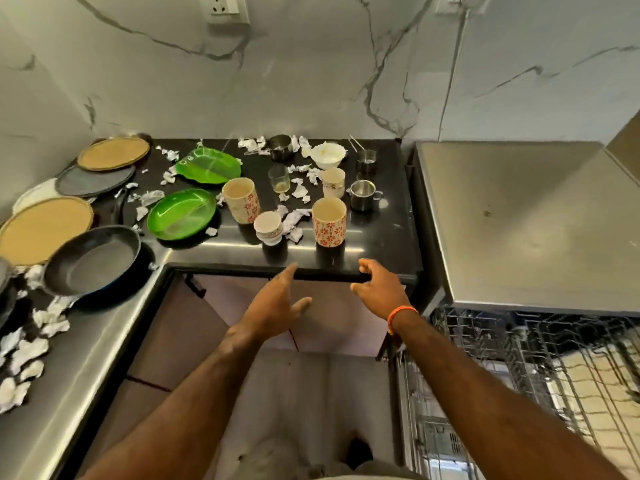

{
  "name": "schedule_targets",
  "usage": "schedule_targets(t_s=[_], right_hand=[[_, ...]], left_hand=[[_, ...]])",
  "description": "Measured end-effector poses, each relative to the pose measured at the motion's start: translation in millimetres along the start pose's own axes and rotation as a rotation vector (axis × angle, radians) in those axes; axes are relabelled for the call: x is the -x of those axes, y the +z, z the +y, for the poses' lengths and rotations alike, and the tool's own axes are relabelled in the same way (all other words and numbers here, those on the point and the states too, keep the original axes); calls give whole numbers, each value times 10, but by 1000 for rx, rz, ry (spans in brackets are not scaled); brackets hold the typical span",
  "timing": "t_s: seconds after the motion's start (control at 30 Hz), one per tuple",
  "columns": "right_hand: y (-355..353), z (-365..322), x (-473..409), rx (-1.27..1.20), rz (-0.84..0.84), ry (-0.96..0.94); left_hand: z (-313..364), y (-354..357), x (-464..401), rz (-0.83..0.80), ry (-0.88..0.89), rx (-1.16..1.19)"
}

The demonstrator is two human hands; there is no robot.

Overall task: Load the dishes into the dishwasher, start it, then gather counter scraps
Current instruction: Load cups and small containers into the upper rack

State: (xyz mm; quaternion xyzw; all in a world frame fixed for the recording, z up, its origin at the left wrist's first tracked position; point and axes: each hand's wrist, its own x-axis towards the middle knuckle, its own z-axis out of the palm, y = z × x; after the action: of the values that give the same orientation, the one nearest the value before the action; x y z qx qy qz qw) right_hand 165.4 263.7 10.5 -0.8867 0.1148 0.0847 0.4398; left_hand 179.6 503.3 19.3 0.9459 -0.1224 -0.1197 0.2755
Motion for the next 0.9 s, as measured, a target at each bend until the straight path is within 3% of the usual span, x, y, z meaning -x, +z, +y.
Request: schedule_targets(t_s=[0.27,0.43,0.67,0.9], right_hand=[[34,-308,-756,28,97,36],[91,-409,-1022,11,112,81],[244,-396,-987,-244,227,179],[189,-111,-376,-576,413,265]], left_hand=[[105,-399,-1269,42,223,77],[198,-466,-1785,-47,317,91],[249,-402,-2083,-75,362,146],[587,-217,-1897,-407,293,549]])
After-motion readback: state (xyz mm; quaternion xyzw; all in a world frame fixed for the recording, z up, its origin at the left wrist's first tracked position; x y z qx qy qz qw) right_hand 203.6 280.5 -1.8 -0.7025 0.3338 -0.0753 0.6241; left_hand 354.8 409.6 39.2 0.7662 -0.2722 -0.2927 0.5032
